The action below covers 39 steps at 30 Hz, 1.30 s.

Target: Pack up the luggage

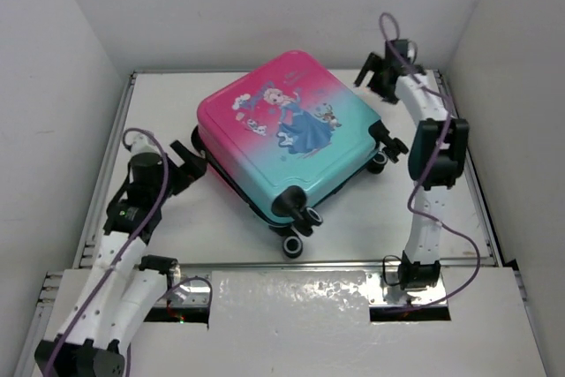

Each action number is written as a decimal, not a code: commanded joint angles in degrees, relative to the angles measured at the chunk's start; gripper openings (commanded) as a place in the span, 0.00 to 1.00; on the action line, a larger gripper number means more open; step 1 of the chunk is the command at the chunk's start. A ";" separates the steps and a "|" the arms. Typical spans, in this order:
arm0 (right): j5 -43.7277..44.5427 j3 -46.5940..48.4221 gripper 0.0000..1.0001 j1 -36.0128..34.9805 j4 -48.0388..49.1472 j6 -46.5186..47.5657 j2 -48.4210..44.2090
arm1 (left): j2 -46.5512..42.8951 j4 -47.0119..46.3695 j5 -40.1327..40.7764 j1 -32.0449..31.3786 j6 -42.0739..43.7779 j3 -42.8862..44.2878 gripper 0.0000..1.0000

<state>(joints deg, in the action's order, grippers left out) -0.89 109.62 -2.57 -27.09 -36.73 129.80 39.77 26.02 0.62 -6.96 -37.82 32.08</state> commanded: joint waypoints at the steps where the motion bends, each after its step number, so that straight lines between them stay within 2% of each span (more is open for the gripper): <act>1: 21.96 9.67 0.99 0.72 -5.12 2.79 -10.44 | -0.67 5.26 11.93 0.37 5.63 9.92 0.92; 3: 28.46 17.95 0.99 0.29 -10.85 6.49 -10.35 | 4.51 5.01 11.86 0.46 8.37 15.54 0.92; 5: 31.46 16.86 0.99 -0.68 -17.45 8.33 -16.11 | 11.43 4.13 13.08 0.37 10.57 21.93 0.93; 7: 35.15 3.73 0.99 -3.22 -18.18 8.78 -23.93 | 18.63 1.76 15.28 0.54 12.42 26.35 0.94; 8: 34.81 -2.51 0.99 -4.36 -16.34 9.30 -33.72 | 21.64 1.40 16.16 0.63 13.12 31.94 0.95; 9: 34.46 -16.58 0.99 -6.81 -14.06 9.05 -38.87 | 24.36 1.23 16.34 0.89 13.65 35.04 0.98; 11: 34.46 -29.32 0.99 -8.93 -9.48 6.95 -48.89 | 33.56 0.52 14.41 2.47 15.49 43.72 0.98; 12: 34.81 -40.34 0.99 -10.86 -8.77 6.07 -58.16 | 36.66 0.44 13.36 3.44 15.93 46.65 0.98; 14: 33.68 -49.90 0.99 -12.02 -7.63 2.22 -66.65 | 46.77 -0.18 5.83 6.86 16.99 54.44 0.98; 15: 31.49 -59.17 0.99 -12.28 -5.71 1.75 -74.44 | 50.20 0.60 -1.78 9.40 16.73 57.46 0.98; 16: 29.12 -63.09 0.99 -12.37 -2.99 1.05 -77.38 | 57.10 1.22 -3.85 12.47 15.16 62.62 0.97; 18: 28.57 -70.73 0.99 -12.55 -2.00 0.61 -81.96 | 63.47 3.23 -10.59 14.51 14.53 67.65 0.96; 20: 28.13 -73.14 0.99 -12.64 -1.91 0.09 -82.25 | 71.56 5.17 -12.30 15.05 16.11 74.34 0.95; 22: 22.43 -77.96 0.99 -12.55 4.83 -0.79 -81.29 | 76.50 4.83 -18.18 15.14 15.68 75.50 0.95; 23: 20.77 -80.24 0.99 -12.55 9.99 -1.23 -79.98 | 77.64 2.74 -22.12 15.14 14.46 74.98 0.95; 25: 19.34 -79.83 0.98 -12.64 11.97 -1.68 -72.26 | 79.85 0.01 -26.88 14.70 13.05 71.21 0.95; 26: 18.47 -78.96 0.97 -12.64 16.33 -1.42 -69.45 | 80.02 -3.92 -31.95 14.26 12.08 67.46 0.95; 28: 17.77 -77.73 0.95 -12.64 22.75 0.95 -63.19 | 79.68 -7.02 -34.98 13.91 11.55 64.27 0.95; 29: 18.37 -76.94 0.95 -12.64 28.88 2.26 -61.96 | 79.59 -8.52 -36.29 13.64 11.37 63.21 0.95; 35: 13.37 -66.84 0.91 -13.86 44.56 13.68 -56.32 | 79.23 -17.31 -46.23 12.59 8.73 53.54 0.95; 37: 10.31 -61.58 0.93 -13.87 45.80 14.49 -53.88 | 79.67 -17.93 -47.47 12.06 8.65 52.39 0.95; 39: 4.17 -55.08 0.93 -13.87 41.97 17.03 -49.58 | 80.38 -17.58 -48.17 11.10 8.99 51.95 0.95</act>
<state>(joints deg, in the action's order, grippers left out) 17.19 41.93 -13.98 -2.11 -26.46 76.66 121.16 11.97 -37.60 7.51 -28.84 84.95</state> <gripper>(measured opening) 0.919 0.948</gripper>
